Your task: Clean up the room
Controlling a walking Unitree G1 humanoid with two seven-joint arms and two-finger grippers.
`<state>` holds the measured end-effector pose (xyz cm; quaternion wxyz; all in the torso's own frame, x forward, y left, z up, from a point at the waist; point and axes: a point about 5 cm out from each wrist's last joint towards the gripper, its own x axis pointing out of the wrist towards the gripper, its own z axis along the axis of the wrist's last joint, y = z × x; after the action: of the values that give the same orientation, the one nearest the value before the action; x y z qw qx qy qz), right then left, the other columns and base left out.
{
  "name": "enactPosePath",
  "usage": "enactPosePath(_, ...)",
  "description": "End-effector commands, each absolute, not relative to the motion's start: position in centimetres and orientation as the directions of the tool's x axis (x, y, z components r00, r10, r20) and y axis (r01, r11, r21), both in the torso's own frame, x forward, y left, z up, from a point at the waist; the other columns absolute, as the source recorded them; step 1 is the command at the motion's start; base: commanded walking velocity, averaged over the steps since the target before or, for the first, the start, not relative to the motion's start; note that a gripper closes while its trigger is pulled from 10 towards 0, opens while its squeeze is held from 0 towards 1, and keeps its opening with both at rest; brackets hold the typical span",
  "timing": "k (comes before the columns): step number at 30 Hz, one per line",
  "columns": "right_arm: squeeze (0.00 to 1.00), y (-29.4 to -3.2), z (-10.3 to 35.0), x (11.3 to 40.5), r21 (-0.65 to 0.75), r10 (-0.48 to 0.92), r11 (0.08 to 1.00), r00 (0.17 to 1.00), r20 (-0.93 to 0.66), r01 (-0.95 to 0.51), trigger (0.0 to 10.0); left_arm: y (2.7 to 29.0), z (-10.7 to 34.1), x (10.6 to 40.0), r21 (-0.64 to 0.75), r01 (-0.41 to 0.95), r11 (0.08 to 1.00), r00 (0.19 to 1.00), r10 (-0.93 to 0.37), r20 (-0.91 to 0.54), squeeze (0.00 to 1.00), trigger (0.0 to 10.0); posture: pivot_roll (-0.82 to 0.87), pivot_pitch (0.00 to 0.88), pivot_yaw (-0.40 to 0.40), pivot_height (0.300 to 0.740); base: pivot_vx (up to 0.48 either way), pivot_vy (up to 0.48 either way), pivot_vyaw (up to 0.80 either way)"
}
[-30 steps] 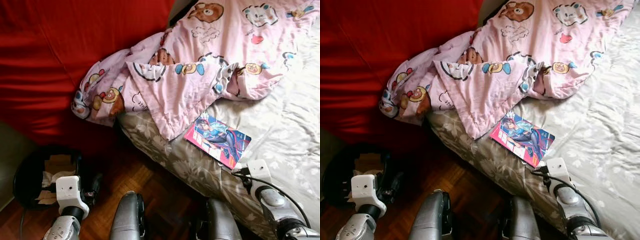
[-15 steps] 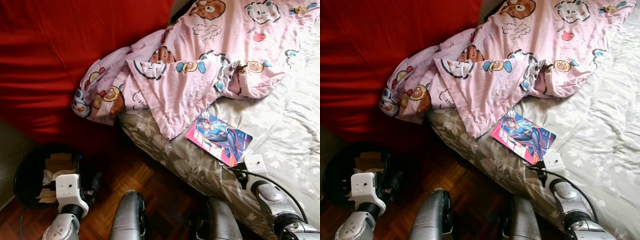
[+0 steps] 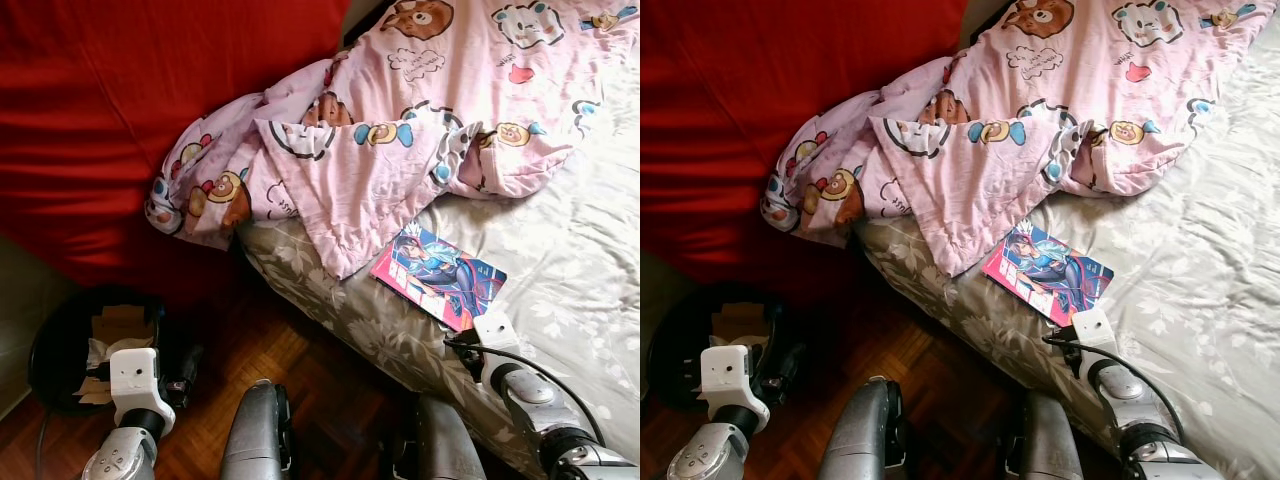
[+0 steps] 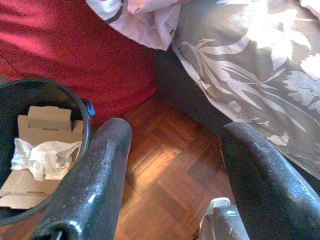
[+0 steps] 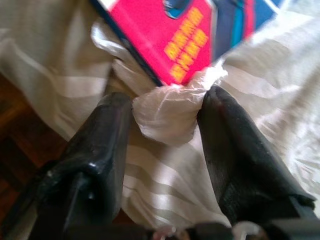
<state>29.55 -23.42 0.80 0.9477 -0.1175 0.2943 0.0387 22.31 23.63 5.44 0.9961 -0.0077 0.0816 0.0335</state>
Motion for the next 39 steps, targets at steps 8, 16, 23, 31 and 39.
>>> enactPosePath(8, 0.0, -23.1, -0.7, 28.2, -0.21, 0.007, 0.962, 0.786, -0.618, -0.174, 0.0, 24.5, 4.8, 21.6, -0.005, -0.097, 0.995, 0.975, 0.094, -0.201, 0.0, 10.0, 0.21, 0.291, 0.07, 0.626, 0.0, 0.0, 0.0)
enactPosePath(16, 0.0, -23.2, -1.1, 27.7, -0.226, -0.006, 0.958, 0.776, -0.631, -0.176, 0.0, 24.5, 4.3, 21.5, 0.001, -0.097, 0.995, 0.973, 0.095, -0.212, 0.0, 10.0, 0.2, 0.271, 0.069, 0.626, 0.0, 0.0, 0.0)
enactPosePath(23, 0.0, -23.0, -1.2, 27.6, -0.23, -0.008, 0.957, 0.777, -0.63, -0.177, 0.0, 24.4, 3.9, 21.5, 0.005, -0.095, 0.995, 0.971, 0.094, -0.22, 0.0, 10.0, 0.2, 0.262, 0.069, 0.626, 0.0, 0.0, 0.0)
enactPosePath(31, 0.0, -22.8, -1.0, 27.7, -0.201, -0.006, 0.97, 0.812, -0.584, -0.137, 0.0, 24.2, 3.2, 22.1, 0.011, -0.108, 0.994, 0.967, 0.108, -0.23, 0.0, 10.0, 0.17, 0.23, 0.051, 0.626, 0.0, 0.0, 0.0)
enactPosePath(39, 0.0, -22.5, -0.9, 27.5, -0.068, 0.003, 0.997, 0.862, -0.507, -0.043, 0.0, 24.2, 1.7, 22.3, 0.011, -0.133, 0.991, 0.954, 0.131, -0.27, 0.0, 10.0, 0.13, 0.176, 0.019, 0.626, 0.0, 0.0, 0.0)
